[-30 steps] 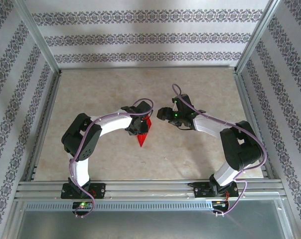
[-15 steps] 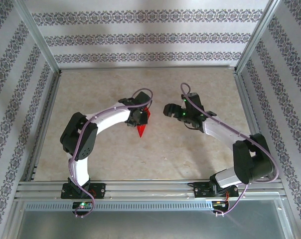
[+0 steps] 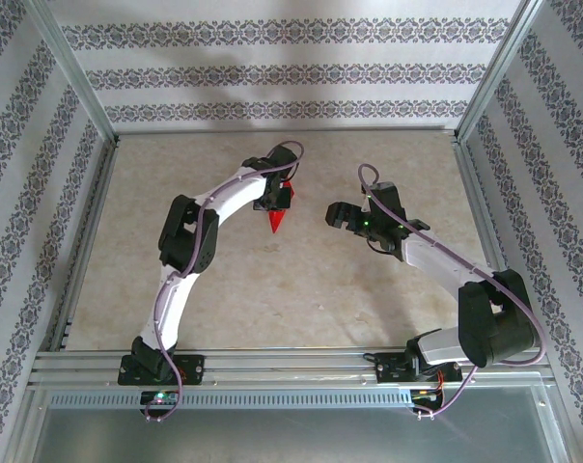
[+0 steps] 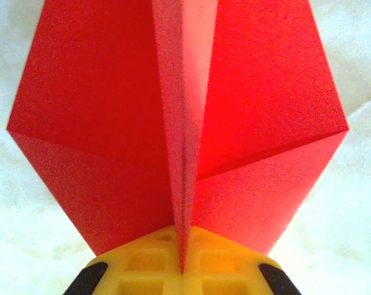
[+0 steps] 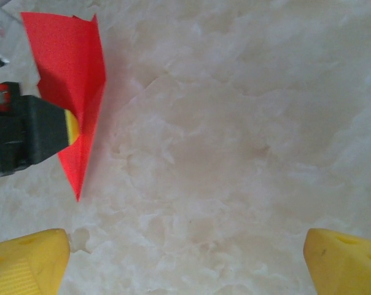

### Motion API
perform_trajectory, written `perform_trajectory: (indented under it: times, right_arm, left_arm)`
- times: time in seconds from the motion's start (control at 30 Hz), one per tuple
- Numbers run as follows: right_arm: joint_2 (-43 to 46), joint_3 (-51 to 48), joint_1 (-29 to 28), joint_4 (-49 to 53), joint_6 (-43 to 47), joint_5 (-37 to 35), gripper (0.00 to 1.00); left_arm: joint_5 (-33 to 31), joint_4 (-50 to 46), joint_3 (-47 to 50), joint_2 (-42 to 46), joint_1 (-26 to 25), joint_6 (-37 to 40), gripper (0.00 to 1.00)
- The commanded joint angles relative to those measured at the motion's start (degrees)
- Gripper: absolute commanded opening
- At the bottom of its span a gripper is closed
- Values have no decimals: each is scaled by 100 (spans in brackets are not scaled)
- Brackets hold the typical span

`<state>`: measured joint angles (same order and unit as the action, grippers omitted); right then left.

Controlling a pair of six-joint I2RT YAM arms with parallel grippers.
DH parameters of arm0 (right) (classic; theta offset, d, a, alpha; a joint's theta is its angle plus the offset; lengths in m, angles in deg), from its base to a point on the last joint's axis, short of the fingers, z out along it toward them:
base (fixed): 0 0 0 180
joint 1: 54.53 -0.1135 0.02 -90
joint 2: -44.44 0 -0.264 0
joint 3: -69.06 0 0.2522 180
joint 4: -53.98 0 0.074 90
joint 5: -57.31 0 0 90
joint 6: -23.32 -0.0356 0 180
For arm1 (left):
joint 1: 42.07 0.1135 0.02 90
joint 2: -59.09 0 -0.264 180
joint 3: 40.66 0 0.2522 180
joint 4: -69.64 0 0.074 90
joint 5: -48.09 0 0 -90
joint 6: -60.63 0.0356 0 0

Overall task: Fold a paper plane with a square sheet of paper (pick it up from the middle)
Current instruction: Move the paper plane to the top-center of the table.

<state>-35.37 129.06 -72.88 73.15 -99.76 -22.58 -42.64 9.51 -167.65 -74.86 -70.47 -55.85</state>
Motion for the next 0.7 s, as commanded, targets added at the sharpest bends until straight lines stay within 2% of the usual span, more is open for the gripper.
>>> perform_trajectory:
  times: [0.0, 0.37, 0.67]
  right_arm:
    - [-23, -71, 68, 43, 40, 170, 98]
    - [-57, -150, 113, 45, -40, 307, 98]
    - [-79, -161, 116, 13, -90, 386, 98]
  left_arm:
    - [-160, -673, -576, -193, 15, 147, 6]
    - [-147, -875, -992, -588, 21, -270, 14]
    - [-137, -944, -1039, -720, 24, -350, 15]
